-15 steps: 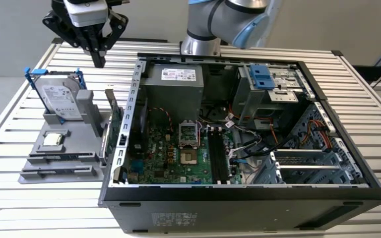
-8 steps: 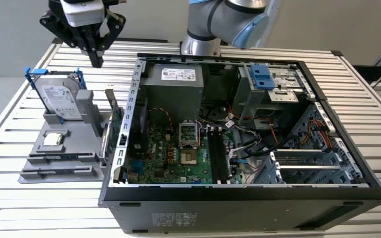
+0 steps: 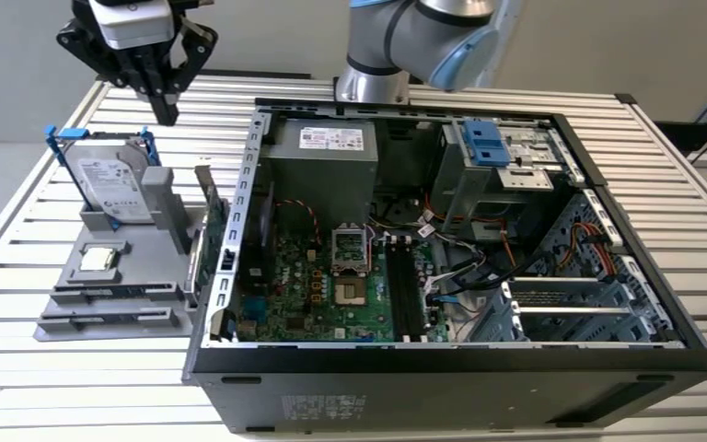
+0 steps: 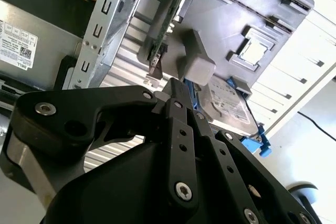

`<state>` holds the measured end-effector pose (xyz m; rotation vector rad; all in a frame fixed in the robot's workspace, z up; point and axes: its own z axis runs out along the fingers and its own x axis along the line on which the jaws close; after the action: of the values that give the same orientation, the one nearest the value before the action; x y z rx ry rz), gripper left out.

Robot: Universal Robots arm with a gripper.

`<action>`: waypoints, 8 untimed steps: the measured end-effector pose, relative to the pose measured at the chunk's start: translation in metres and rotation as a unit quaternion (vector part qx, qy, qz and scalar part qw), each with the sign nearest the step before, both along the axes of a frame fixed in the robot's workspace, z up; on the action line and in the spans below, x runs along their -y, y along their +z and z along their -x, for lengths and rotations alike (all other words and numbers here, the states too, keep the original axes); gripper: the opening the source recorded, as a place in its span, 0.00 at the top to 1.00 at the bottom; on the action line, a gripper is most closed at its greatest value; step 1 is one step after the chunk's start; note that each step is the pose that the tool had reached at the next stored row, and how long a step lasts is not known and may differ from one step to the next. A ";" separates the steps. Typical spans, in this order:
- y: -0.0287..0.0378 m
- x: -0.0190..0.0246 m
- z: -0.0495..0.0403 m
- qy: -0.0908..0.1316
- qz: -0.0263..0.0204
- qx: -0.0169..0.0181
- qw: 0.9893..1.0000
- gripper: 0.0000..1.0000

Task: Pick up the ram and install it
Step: 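Reach for the ram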

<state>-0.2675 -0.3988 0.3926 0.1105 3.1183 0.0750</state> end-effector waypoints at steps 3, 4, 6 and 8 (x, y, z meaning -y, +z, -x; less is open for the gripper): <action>0.0000 0.0000 0.0053 0.000 0.000 0.000 1.000 1.00; 0.0000 0.0000 0.0069 0.000 0.000 0.000 1.000 1.00; 0.0000 0.0000 0.0103 0.000 0.000 0.000 1.000 1.00; 0.0000 0.0000 0.0132 0.000 0.000 0.000 1.000 1.00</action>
<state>-0.2807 -0.3988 0.3926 0.1104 3.1183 0.0750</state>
